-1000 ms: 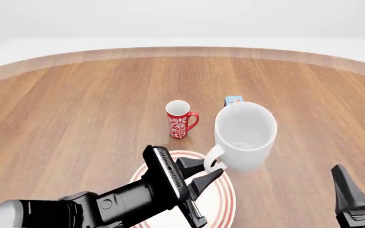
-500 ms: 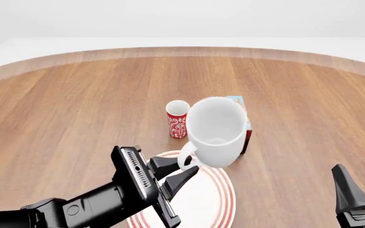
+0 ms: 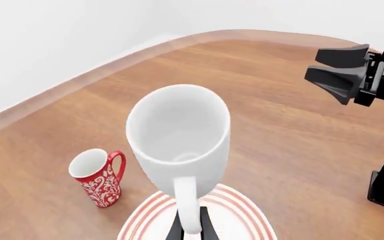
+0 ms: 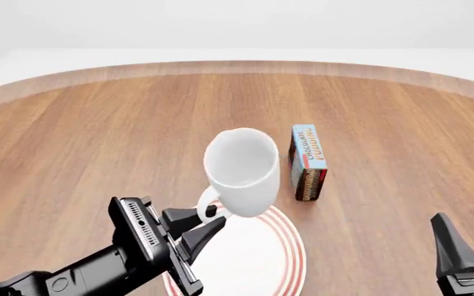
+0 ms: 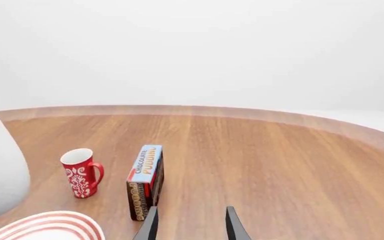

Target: Pick up the white mug and put it on the plate, and put the chocolate pudding to the right of the plate.

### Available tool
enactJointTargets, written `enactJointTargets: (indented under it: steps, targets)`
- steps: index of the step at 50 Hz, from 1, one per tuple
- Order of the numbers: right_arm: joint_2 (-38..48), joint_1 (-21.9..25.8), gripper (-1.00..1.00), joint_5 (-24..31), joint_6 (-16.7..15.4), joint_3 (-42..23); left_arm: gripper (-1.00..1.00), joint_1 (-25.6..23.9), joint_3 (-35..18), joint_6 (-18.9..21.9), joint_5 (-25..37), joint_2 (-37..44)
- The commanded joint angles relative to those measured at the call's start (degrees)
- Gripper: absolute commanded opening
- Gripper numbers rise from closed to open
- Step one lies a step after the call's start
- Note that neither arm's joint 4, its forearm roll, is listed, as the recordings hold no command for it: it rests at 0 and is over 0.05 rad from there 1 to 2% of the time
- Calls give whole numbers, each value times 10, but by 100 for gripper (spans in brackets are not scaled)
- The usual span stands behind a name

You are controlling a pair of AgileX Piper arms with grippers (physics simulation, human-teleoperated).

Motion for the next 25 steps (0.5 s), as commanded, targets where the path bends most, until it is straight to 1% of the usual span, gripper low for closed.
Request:
enactJointTargets:
  steps: [1, 8, 25]
  targets:
    - [0, 0, 100, 1, 0, -3, -100, 18, 32, -9, -2, -23]
    - [0, 0, 100, 1, 1, -4, -100, 28, 45, -14, -1, -25]
    - [0, 1, 100, 2, 1, -7, -100, 41, 83, -39, -28, -14]
